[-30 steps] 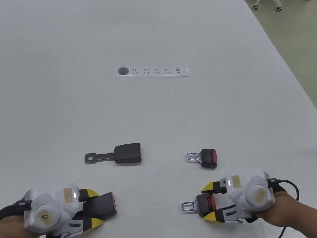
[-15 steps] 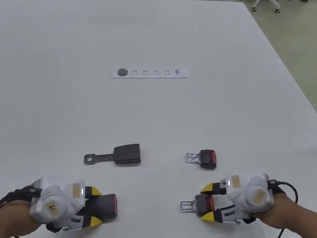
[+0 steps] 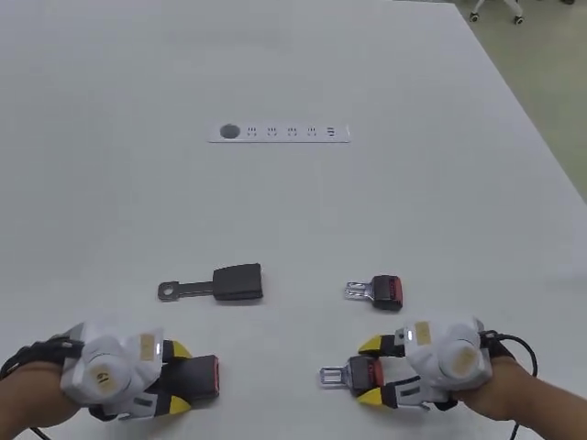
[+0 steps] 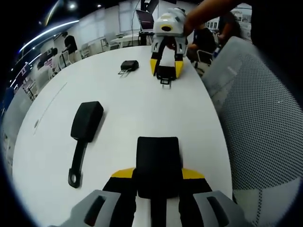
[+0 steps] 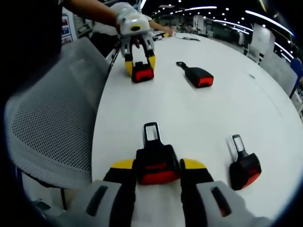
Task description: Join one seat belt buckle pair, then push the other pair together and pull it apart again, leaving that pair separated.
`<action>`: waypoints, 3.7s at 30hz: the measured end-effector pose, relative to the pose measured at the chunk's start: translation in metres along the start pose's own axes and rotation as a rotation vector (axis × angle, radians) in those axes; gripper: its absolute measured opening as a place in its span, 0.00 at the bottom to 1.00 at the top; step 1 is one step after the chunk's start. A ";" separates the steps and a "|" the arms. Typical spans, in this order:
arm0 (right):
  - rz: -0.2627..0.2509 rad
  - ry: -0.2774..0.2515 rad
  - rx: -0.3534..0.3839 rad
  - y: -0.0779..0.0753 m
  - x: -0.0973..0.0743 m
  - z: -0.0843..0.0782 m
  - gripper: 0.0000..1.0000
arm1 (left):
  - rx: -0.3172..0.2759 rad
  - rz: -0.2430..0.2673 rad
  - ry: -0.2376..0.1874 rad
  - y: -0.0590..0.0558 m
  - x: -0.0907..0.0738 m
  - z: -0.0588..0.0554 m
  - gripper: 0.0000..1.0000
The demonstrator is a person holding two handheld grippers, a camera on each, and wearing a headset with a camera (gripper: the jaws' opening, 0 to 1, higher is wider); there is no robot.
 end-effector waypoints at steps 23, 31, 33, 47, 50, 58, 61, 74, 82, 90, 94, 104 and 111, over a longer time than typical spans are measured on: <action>0.015 -0.072 -0.013 0.004 0.051 0.045 0.36 | 0.014 -0.023 0.032 0.001 0.001 0.002 0.35; 0.035 -0.104 -0.026 0.008 0.071 0.059 0.36 | 0.011 -0.025 0.034 0.002 0.000 0.003 0.35; 0.039 -0.104 -0.023 0.010 0.075 0.062 0.36 | 0.010 -0.026 0.035 0.002 0.000 0.003 0.35; 0.079 -0.147 -0.012 0.015 0.096 0.079 0.36 | 0.011 -0.029 0.043 0.002 0.001 0.004 0.35; 0.080 -0.149 -0.030 0.016 0.101 0.083 0.36 | 0.012 -0.031 0.046 0.003 0.001 0.004 0.35; 0.089 -0.146 -0.044 0.019 0.105 0.087 0.36 | 0.026 -0.040 0.060 0.002 0.002 0.004 0.35; 0.079 -0.137 -0.040 0.020 0.106 0.089 0.36 | 0.027 -0.041 0.061 0.002 0.003 0.004 0.35; 0.075 -0.118 -0.029 0.024 0.120 0.099 0.35 | 0.053 -0.062 0.086 0.003 0.004 0.005 0.34; 0.072 -0.111 -0.027 0.027 0.122 0.105 0.35 | 0.056 -0.064 0.091 0.004 0.003 0.005 0.34; 0.071 -0.106 -0.032 0.026 0.122 0.104 0.35 | 0.055 -0.063 0.087 0.004 0.002 0.004 0.34; 0.072 -0.111 -0.036 0.026 0.122 0.103 0.35 | 0.053 -0.064 0.074 0.004 0.001 0.004 0.34; 0.071 -0.148 -0.029 0.025 0.122 0.098 0.35 | 0.021 -0.046 -0.016 0.003 -0.002 -0.002 0.34; 0.066 -0.176 -0.026 0.025 0.121 0.097 0.35 | 0.014 -0.036 -0.086 0.002 -0.002 -0.006 0.34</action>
Point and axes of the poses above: the centre of the closed fingertips' face, and the gripper's own axes: x roughly forward along the fingers, y roughly to its left, z roughly out of its top, the point moved 7 cm from there along -x, roughly backward along the fingers, and after that the axes turned 10 degrees about -y, right-handed, at the moved point
